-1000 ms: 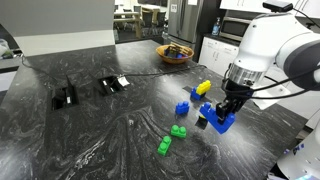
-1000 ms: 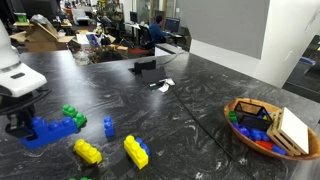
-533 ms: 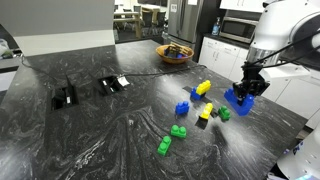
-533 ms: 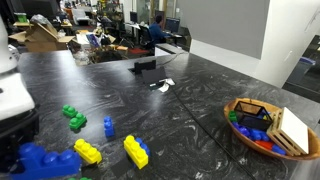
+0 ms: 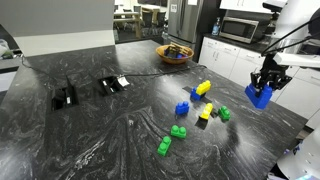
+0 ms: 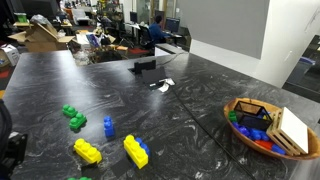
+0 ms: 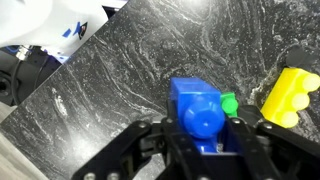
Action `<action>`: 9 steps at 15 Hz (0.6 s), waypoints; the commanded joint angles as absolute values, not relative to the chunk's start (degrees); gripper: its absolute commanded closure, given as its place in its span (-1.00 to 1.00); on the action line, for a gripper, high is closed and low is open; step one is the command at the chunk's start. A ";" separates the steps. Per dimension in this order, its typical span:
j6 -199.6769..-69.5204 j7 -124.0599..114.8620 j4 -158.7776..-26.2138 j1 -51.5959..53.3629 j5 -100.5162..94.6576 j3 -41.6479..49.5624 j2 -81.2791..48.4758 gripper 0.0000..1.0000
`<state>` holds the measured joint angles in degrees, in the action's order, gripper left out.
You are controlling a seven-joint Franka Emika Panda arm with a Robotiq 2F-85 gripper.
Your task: Move the blue stack of blocks to the right
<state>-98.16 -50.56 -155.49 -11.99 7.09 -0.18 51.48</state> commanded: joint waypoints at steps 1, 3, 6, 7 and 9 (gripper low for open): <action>-97.98 -49.82 -155.44 -13.13 7.88 -0.80 51.53 0.29; -98.01 -49.81 -155.48 -13.14 8.04 -0.75 51.53 0.29; -98.03 -49.81 -155.50 -13.14 8.07 -0.75 51.53 0.29; -98.03 -49.81 -155.51 -13.14 8.07 -0.75 51.53 0.29; -98.72 -51.00 -155.08 -13.67 8.48 -0.82 50.62 0.79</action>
